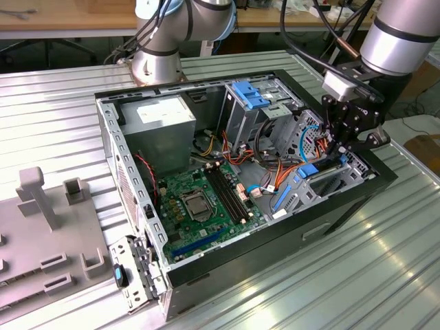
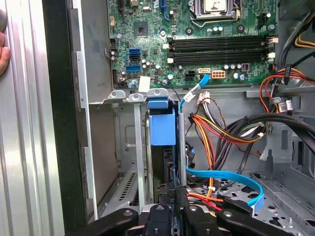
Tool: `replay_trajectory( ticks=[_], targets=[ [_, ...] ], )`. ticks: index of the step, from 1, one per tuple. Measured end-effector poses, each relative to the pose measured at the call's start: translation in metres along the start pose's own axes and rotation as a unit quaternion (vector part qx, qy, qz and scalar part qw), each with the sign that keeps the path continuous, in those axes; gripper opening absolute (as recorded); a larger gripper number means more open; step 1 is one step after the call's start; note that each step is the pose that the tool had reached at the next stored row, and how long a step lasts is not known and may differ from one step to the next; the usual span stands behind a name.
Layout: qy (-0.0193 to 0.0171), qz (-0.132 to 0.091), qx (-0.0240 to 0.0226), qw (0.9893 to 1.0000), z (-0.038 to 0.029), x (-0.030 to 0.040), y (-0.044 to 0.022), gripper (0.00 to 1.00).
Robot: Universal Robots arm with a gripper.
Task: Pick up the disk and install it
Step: 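Insert the first disk wire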
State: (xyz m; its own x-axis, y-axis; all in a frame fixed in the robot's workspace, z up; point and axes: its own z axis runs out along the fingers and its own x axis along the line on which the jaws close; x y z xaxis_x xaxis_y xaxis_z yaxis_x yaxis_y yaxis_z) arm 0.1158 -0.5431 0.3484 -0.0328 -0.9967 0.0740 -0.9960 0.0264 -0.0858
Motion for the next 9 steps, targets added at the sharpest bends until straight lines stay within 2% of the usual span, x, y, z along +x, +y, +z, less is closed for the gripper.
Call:
replay_trajectory(
  ticks=[9],
  targets=[
    [-0.0005,-0.004,0.0003,1.0,0.0007,-0.0001,-0.0004,0.16]
  ],
)
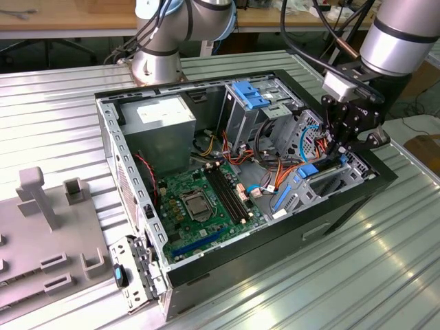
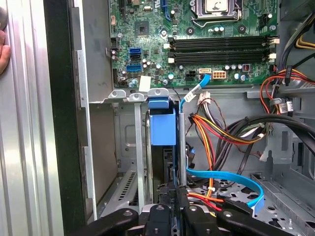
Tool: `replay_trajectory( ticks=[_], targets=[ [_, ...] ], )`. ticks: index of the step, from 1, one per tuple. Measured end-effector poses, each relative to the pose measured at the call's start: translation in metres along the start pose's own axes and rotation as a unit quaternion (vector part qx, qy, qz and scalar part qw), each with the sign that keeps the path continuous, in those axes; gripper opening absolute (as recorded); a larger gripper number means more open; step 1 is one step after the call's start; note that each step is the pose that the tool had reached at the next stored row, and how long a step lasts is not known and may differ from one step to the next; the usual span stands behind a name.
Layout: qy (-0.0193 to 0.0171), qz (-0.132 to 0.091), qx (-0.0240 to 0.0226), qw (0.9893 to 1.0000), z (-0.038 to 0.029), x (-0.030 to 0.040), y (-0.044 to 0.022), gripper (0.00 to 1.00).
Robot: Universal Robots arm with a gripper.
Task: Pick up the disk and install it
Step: 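Insert the first disk wire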
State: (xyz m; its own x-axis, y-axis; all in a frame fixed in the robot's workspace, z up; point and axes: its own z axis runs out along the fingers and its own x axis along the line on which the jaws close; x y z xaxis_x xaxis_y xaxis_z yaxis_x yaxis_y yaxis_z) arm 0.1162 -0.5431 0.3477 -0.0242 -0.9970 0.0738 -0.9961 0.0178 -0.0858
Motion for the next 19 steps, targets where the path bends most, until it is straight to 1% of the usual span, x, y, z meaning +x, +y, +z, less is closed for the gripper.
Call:
replay_trajectory(
  ticks=[5,14,19],
  targets=[
    [-0.0001,-0.001,0.0001,1.0,0.0008,-0.0001,0.0001,0.16],
    [-0.0006,-0.006,0.0005,1.0,0.0047,-0.0003,0.0004,0.16],
    [-0.0012,-0.006,0.0005,1.0,0.0041,-0.0003,0.0003,0.16]
  ],
)
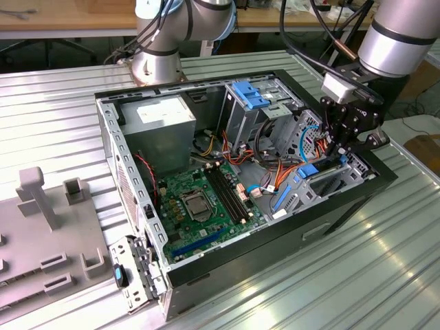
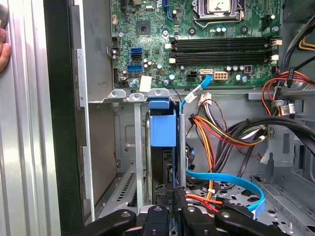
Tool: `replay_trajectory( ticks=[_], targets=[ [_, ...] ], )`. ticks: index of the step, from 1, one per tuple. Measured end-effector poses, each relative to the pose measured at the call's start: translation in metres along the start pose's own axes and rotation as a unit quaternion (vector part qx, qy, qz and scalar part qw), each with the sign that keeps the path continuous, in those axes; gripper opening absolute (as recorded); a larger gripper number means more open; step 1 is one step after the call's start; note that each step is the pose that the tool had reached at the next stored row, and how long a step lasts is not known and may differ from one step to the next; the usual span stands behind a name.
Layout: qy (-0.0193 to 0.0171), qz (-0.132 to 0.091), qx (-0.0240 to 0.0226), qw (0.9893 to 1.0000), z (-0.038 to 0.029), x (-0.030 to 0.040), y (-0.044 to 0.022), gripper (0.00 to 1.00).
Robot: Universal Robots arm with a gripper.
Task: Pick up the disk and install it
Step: 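Insert the first disk wire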
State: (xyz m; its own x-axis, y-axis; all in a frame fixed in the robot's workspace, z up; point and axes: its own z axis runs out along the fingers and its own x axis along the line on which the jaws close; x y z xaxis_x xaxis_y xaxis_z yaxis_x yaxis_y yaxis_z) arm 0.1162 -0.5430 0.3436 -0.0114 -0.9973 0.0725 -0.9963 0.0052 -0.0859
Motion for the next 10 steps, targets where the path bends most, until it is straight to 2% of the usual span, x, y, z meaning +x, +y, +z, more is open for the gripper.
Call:
replay_trajectory(
  ticks=[6,10],
  targets=[
    [0.0003,0.0,0.0,1.0,-0.0039,0.0002,-0.0003,0.16],
    [0.0001,0.0,0.0,1.0,-0.0041,0.0001,-0.0003,0.16]
  ],
)
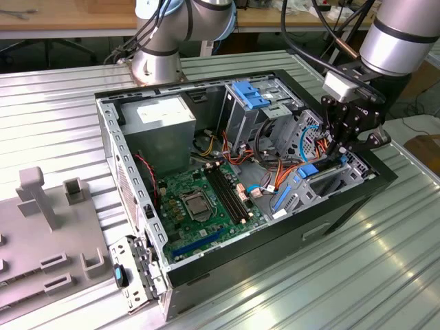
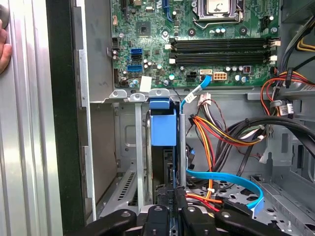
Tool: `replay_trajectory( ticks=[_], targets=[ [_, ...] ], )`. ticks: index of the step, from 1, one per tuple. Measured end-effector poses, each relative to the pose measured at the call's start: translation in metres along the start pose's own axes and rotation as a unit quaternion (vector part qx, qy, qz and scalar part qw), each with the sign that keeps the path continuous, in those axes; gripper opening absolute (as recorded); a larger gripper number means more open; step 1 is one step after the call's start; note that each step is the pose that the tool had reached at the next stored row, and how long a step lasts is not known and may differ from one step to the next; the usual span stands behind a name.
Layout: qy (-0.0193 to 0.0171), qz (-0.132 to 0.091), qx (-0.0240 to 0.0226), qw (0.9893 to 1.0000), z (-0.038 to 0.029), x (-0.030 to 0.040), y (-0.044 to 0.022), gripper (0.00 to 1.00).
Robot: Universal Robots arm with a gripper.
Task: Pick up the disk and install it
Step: 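Insert the first disk wire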
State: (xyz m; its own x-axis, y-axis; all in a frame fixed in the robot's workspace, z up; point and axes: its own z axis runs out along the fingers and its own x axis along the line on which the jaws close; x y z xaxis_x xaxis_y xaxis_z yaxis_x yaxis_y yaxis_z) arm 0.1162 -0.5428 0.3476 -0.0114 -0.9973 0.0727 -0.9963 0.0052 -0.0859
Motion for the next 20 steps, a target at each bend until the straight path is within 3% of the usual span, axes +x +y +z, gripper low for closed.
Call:
replay_trajectory(
  ticks=[11,20],
  targets=[
    [0.0,0.0,0.0,1.0,0.0006,-0.0004,0.0001,0.16],
    [-0.0011,0.0,-0.0001,1.0,0.005,-0.0007,0.0005,0.16]
  ],
)
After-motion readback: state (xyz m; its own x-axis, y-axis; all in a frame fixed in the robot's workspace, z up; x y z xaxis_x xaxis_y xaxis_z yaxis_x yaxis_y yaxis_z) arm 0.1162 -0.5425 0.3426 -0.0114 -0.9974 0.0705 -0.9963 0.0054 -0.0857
